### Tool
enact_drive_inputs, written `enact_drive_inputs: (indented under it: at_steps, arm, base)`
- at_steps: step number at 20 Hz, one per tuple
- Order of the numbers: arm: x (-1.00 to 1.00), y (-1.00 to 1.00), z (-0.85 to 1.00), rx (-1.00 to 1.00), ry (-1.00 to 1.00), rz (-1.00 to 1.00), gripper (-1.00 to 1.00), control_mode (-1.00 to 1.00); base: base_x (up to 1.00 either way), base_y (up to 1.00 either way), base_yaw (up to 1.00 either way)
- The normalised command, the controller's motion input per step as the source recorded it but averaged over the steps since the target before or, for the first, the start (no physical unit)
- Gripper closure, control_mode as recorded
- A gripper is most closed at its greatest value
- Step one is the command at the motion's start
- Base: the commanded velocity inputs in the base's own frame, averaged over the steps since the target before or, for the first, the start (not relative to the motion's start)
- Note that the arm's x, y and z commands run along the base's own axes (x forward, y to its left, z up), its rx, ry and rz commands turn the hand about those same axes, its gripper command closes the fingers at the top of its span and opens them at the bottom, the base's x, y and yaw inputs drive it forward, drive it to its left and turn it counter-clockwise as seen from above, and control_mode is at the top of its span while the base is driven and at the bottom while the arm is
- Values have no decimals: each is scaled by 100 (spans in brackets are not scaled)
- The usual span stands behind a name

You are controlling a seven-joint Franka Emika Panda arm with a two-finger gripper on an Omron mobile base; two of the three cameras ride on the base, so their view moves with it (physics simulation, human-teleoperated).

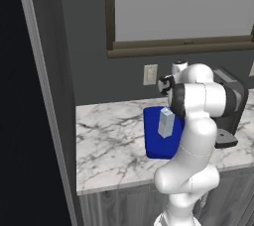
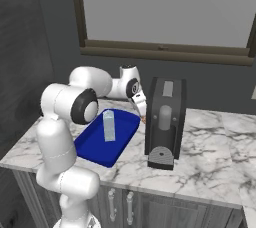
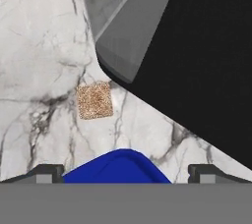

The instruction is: Take out the milk from the fridge and place it on the tray on the counter. Then take the sugar cube near the tray and place it in the tray.

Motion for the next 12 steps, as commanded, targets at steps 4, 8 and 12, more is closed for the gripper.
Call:
enact_drive_inputs:
  at_steps: [4,8,12]
  arm:
    - [7,-12,-15,0,-1,-4,-100,-100]
    - [2,-5,-8,0,-3,-7,-100,-100]
    - [0,0,0,0,0,-14,-100,-100]
  base:
    - [0,0,0]
    - [0,0,0]
    - [0,0,0]
